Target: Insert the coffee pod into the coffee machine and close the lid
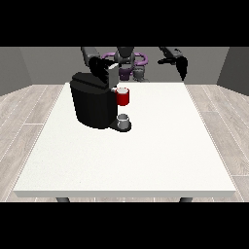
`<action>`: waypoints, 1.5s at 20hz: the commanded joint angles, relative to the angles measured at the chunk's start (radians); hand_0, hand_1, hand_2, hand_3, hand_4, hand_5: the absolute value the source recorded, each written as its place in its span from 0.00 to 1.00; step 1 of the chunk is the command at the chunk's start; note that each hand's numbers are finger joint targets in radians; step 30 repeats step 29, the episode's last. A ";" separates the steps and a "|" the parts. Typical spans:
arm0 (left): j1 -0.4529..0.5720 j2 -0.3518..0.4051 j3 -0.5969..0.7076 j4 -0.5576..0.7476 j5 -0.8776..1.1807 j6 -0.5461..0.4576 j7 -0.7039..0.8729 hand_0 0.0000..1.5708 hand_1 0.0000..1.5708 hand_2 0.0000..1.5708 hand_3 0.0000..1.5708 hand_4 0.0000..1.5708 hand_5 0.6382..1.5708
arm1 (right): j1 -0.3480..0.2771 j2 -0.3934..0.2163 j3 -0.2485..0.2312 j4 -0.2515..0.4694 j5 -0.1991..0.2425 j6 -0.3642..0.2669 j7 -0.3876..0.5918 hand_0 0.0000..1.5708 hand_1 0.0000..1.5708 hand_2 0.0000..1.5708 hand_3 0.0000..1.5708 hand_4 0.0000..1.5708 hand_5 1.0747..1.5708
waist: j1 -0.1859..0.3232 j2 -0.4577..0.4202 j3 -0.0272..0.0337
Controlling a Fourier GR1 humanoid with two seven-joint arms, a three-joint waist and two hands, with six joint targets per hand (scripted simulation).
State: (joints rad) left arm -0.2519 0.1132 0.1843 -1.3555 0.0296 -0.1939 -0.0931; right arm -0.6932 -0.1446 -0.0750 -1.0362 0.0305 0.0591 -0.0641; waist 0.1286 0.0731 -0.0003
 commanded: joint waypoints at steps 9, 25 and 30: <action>-0.024 -0.013 -0.038 0.001 0.002 0.011 0.014 0.00 0.00 0.00 0.00 0.00 1.00 | -0.084 0.078 0.094 0.030 0.112 -0.051 0.027 0.00 0.00 0.00 0.00 0.09 1.00 | 0.004 -0.028 0.0003; 0.075 -0.038 -0.041 0.042 -0.010 0.036 -0.123 0.00 0.00 0.00 0.00 0.12 1.00 | 0.121 0.143 0.192 -0.082 -0.053 0.026 -0.114 0.00 0.00 0.00 0.00 0.17 1.00 | -0.083 -0.127 0.0003; 0.086 -0.007 -0.002 0.051 0.027 0.024 -0.061 0.00 0.00 0.00 0.00 0.12 1.00 | 0.316 0.144 0.260 -0.121 -0.111 -0.021 -0.142 0.00 0.00 0.00 0.00 0.10 1.00 | -0.129 -0.188 0.0005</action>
